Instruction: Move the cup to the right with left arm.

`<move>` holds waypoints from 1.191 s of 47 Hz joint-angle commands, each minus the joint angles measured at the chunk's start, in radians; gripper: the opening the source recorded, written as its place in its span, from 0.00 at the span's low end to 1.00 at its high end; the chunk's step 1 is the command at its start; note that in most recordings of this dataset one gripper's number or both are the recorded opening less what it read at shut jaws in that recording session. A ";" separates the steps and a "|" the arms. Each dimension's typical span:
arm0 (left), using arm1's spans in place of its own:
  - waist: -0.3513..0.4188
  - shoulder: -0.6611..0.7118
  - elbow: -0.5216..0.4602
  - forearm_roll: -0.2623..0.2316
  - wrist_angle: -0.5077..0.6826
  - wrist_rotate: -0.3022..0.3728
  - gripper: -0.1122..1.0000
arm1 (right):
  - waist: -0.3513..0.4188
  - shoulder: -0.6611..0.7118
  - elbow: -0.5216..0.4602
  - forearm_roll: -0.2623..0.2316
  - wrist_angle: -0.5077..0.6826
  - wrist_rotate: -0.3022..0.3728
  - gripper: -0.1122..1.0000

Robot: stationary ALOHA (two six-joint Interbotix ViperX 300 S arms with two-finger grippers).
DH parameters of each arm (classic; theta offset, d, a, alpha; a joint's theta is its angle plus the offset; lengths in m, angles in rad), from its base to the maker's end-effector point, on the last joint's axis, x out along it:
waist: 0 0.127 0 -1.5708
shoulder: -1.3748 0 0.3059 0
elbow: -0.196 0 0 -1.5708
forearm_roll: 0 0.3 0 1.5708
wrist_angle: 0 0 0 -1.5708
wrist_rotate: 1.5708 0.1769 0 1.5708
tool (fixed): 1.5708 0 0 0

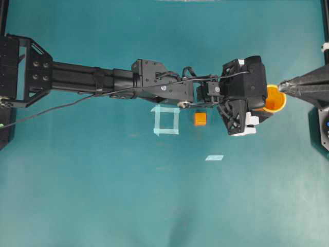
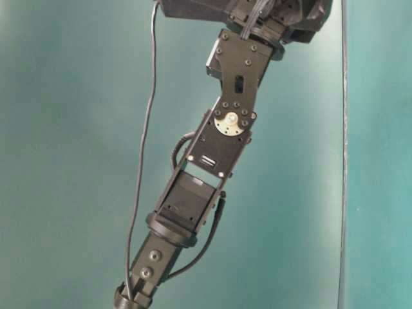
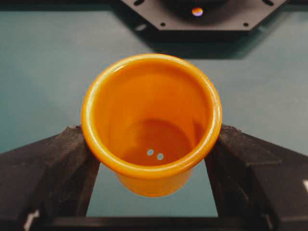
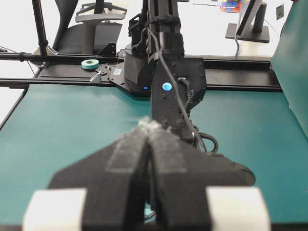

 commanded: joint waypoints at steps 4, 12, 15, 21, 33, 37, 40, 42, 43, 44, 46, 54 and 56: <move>-0.006 -0.026 -0.026 0.000 0.006 -0.002 0.68 | 0.000 0.002 -0.032 0.003 -0.003 -0.002 0.09; -0.011 -0.026 -0.028 0.000 0.011 -0.002 0.68 | 0.000 0.002 -0.032 0.003 0.005 -0.002 0.09; -0.014 -0.026 -0.026 0.000 0.011 -0.002 0.68 | -0.002 0.003 -0.032 0.002 0.009 -0.002 0.09; -0.014 -0.026 -0.026 0.000 0.011 -0.002 0.68 | -0.002 0.002 -0.032 0.002 0.012 -0.002 0.09; -0.014 -0.026 -0.026 0.000 0.011 -0.003 0.68 | -0.002 0.002 -0.035 0.003 0.012 -0.002 0.09; -0.014 -0.026 -0.025 0.000 0.011 -0.003 0.68 | 0.000 0.002 -0.037 0.002 0.014 -0.002 0.09; -0.014 -0.026 -0.025 0.000 0.011 -0.003 0.68 | -0.002 0.002 -0.037 0.003 0.014 -0.002 0.09; -0.014 -0.026 -0.025 -0.002 0.011 -0.003 0.68 | 0.000 0.002 -0.037 0.002 0.012 -0.003 0.09; -0.014 -0.026 -0.025 0.000 0.011 -0.003 0.68 | 0.000 0.002 -0.037 0.003 0.012 -0.003 0.09; -0.014 -0.026 -0.025 0.000 0.011 -0.003 0.68 | -0.002 0.002 -0.038 0.002 0.014 -0.003 0.09; -0.014 -0.026 -0.025 0.000 0.011 -0.003 0.68 | -0.002 0.002 -0.038 0.002 0.012 -0.003 0.09; -0.014 -0.026 -0.025 0.000 0.011 -0.003 0.68 | -0.002 0.002 -0.038 0.002 0.012 -0.003 0.09; -0.014 -0.025 -0.025 0.000 0.011 -0.003 0.68 | 0.000 0.002 -0.038 0.002 0.012 -0.005 0.09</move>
